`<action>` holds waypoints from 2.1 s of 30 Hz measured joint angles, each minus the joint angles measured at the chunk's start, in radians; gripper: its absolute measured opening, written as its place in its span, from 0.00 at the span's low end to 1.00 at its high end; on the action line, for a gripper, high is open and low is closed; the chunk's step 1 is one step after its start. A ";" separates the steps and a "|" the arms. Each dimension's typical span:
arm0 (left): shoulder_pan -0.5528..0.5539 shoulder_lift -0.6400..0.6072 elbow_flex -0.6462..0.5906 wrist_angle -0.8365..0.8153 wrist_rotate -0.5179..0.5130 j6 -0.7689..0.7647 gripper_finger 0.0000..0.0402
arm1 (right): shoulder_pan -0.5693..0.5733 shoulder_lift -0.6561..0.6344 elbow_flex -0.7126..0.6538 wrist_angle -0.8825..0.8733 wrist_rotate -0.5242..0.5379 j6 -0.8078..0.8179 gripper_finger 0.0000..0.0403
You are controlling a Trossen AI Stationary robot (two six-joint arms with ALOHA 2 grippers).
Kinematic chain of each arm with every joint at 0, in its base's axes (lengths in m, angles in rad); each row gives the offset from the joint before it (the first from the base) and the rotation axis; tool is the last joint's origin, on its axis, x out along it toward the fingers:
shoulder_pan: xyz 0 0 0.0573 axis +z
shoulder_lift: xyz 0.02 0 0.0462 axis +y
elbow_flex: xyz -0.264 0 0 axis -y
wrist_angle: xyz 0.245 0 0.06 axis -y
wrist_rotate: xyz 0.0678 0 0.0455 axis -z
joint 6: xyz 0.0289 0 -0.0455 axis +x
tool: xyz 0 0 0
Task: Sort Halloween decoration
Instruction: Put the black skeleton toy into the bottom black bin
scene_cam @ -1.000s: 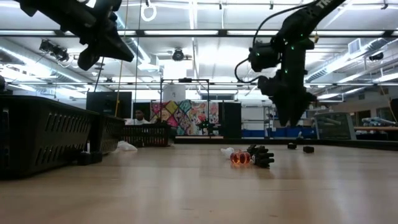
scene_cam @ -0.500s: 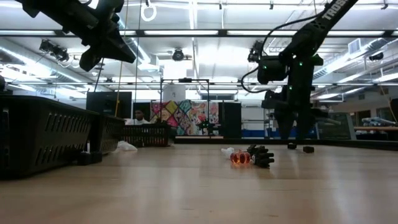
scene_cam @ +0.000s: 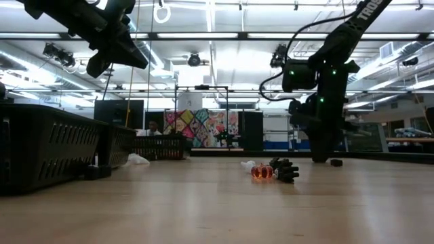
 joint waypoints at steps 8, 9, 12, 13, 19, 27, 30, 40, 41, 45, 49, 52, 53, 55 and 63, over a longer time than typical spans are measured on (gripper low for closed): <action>0.000 0.000 0.000 0.000 0.000 0.000 0.11 | 0.009 0.000 0.000 0.018 -0.018 -0.043 0.10; 0.000 0.000 0.000 0.000 0.000 0.000 0.11 | 0.009 0.000 0.003 0.018 -0.028 -0.057 0.08; 0.000 0.000 0.000 0.000 0.000 0.000 0.11 | 0.009 0.001 0.009 0.027 -0.070 -0.091 0.03; 0.000 0.000 0.000 0.000 0.000 0.000 0.11 | 0.010 0.002 0.009 0.029 -0.080 -0.099 0.02; 0.000 0.000 0.000 0.000 0.000 0.000 0.11 | 0.009 0.002 0.010 0.028 -0.098 -0.113 0.03; 0.000 0.000 0.000 -0.001 0.000 0.000 0.11 | 0.036 -0.019 0.010 0.077 -0.223 -0.241 0.03; 0.000 0.000 0.000 -0.001 0.000 0.000 0.11 | 0.058 -0.030 0.010 0.127 -0.256 -0.289 0.03; 0.000 0.000 0.000 -0.001 0.000 0.000 0.11 | 0.147 -0.033 0.010 0.313 -0.344 -0.290 0.03; 0.000 0.000 0.000 -0.001 0.000 0.000 0.11 | 0.162 -0.032 0.010 0.332 -0.347 -0.288 0.03; 0.000 0.000 0.000 -0.001 0.001 0.015 0.11 | 0.222 -0.032 0.010 0.419 -0.353 -0.251 0.03; 0.000 0.000 0.000 -0.001 0.001 0.064 0.11 | 0.303 -0.028 0.010 0.548 -0.318 -0.176 0.03; 0.000 0.000 0.000 0.000 0.001 0.071 0.11 | 0.363 0.015 0.047 0.591 -0.296 -0.141 0.03; 0.000 0.000 0.000 0.000 0.000 0.071 0.11 | 0.384 0.043 0.078 0.592 -0.294 -0.139 0.03; 0.000 0.000 0.000 -0.001 0.001 0.068 0.11 | 0.420 0.104 0.143 0.592 -0.297 -0.143 0.03; 0.000 -0.004 0.000 -0.019 0.000 -0.004 0.11 | 0.523 0.382 0.523 0.561 -0.362 -0.168 0.03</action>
